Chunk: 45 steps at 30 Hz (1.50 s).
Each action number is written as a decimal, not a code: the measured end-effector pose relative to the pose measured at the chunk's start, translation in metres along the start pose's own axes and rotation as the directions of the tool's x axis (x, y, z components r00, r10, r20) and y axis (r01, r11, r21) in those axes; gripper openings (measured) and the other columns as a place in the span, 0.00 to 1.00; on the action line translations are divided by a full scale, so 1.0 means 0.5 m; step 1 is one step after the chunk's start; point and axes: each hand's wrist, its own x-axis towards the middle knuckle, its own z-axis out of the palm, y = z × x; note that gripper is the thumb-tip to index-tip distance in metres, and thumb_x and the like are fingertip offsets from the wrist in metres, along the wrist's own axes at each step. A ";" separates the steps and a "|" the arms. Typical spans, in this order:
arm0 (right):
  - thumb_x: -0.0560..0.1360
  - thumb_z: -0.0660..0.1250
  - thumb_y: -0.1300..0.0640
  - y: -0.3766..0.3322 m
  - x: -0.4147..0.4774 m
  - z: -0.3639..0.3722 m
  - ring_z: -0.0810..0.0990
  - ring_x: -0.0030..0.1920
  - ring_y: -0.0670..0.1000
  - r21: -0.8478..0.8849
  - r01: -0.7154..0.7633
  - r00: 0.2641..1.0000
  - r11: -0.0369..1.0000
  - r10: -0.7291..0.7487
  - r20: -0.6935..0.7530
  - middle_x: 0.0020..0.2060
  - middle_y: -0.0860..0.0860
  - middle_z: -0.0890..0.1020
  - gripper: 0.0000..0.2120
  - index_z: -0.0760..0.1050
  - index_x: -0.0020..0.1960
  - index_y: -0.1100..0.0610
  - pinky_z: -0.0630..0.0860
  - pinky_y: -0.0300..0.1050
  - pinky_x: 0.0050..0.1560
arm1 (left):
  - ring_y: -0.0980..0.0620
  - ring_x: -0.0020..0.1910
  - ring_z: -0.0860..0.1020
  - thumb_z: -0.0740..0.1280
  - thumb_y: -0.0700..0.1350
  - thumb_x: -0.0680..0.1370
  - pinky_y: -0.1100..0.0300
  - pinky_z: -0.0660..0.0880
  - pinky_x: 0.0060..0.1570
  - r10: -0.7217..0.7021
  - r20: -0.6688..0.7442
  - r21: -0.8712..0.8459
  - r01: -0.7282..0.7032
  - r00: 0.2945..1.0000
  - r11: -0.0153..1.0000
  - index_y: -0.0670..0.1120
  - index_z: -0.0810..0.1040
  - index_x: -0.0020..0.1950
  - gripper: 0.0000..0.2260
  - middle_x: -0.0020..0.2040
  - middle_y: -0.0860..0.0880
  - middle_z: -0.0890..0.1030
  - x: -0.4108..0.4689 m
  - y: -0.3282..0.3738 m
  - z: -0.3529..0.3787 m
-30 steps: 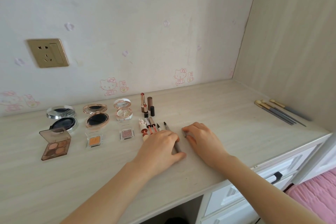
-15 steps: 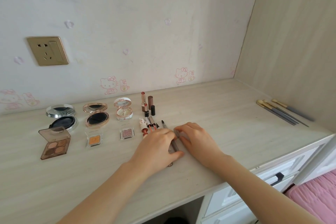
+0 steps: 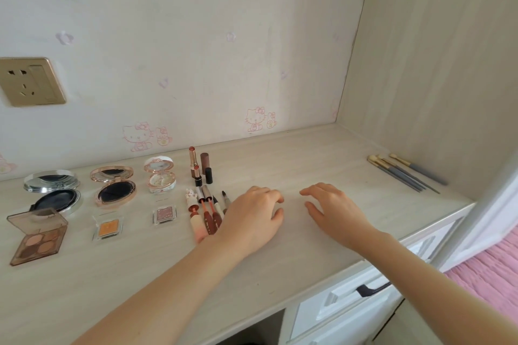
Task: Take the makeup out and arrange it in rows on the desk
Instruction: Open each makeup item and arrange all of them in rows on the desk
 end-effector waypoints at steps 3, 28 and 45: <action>0.79 0.61 0.56 0.060 -0.007 -0.029 0.74 0.61 0.50 -0.033 -0.047 0.999 0.998 0.046 -0.026 0.59 0.49 0.78 0.14 0.74 0.64 0.54 0.73 0.44 0.56 | 0.54 0.64 0.70 0.60 0.47 0.79 0.52 0.73 0.58 -0.013 0.045 -0.036 0.015 0.999 0.999 0.50 0.76 0.62 0.13 0.60 0.54 0.78 0.044 0.037 0.029; 0.79 0.59 0.57 0.454 0.044 -0.163 0.77 0.50 0.59 -0.174 -0.455 0.890 0.874 0.440 -0.115 0.52 0.57 0.79 0.13 0.74 0.61 0.58 0.75 0.50 0.50 | 0.42 0.64 0.68 0.59 0.43 0.78 0.49 0.70 0.62 0.198 0.118 -0.138 -0.181 0.973 0.974 0.42 0.71 0.69 0.19 0.67 0.44 0.72 0.332 0.254 0.291; 0.75 0.58 0.68 0.507 0.067 -0.146 0.76 0.47 0.59 -0.267 -0.508 0.854 0.819 0.520 -0.027 0.50 0.59 0.77 0.13 0.76 0.56 0.59 0.76 0.50 0.50 | 0.43 0.68 0.66 0.55 0.54 0.81 0.50 0.63 0.67 0.274 0.220 0.004 -0.282 0.936 0.959 0.46 0.69 0.70 0.21 0.70 0.45 0.69 0.404 0.284 0.334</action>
